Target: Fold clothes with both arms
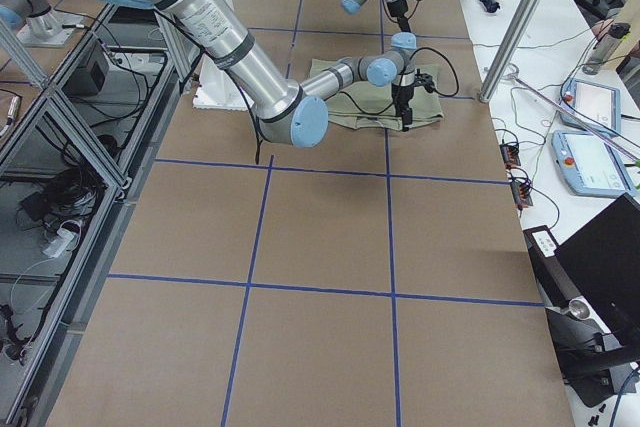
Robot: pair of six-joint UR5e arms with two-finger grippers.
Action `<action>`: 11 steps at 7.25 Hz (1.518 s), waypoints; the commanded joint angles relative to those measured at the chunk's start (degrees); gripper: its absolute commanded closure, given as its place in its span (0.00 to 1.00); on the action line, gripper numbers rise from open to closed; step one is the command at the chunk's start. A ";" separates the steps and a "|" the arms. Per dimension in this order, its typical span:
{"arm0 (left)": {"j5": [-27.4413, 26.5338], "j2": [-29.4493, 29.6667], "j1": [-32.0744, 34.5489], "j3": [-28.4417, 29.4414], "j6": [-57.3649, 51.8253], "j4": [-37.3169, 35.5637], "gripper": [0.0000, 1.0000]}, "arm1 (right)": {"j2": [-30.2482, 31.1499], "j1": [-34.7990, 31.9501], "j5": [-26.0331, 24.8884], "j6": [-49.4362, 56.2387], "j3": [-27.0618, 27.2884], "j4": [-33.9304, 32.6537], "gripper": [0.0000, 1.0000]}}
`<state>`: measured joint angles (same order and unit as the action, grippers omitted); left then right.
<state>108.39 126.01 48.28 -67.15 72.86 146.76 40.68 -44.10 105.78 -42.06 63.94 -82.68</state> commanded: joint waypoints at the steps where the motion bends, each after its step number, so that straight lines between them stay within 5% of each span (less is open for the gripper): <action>1: 0.77 -0.24 -0.02 -0.26 0.00 -0.07 0.00 | 0.72 -1.78 4.50 0.50 5.54 -4.13 0.00; 3: 4.62 -0.32 0.24 -1.57 0.09 0.02 0.00 | 8.33 2.67 3.30 -17.70 19.74 -4.25 0.00; 6: 4.99 -3.66 -0.29 -8.33 -0.27 0.90 0.00 | 16.69 19.17 -13.79 -52.83 37.09 -4.77 0.00; 8: 4.82 -3.58 -1.08 -9.84 4.46 0.81 0.00 | 19.26 26.93 -21.56 -69.47 40.02 -4.77 0.01; 11: 4.55 -3.57 -1.17 -9.84 4.48 0.72 0.01 | 21.46 29.60 -21.76 -76.50 40.04 -4.77 0.12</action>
<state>113.09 122.55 47.15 -76.95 77.26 147.51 61.52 -15.25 84.21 -116.98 103.97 -87.45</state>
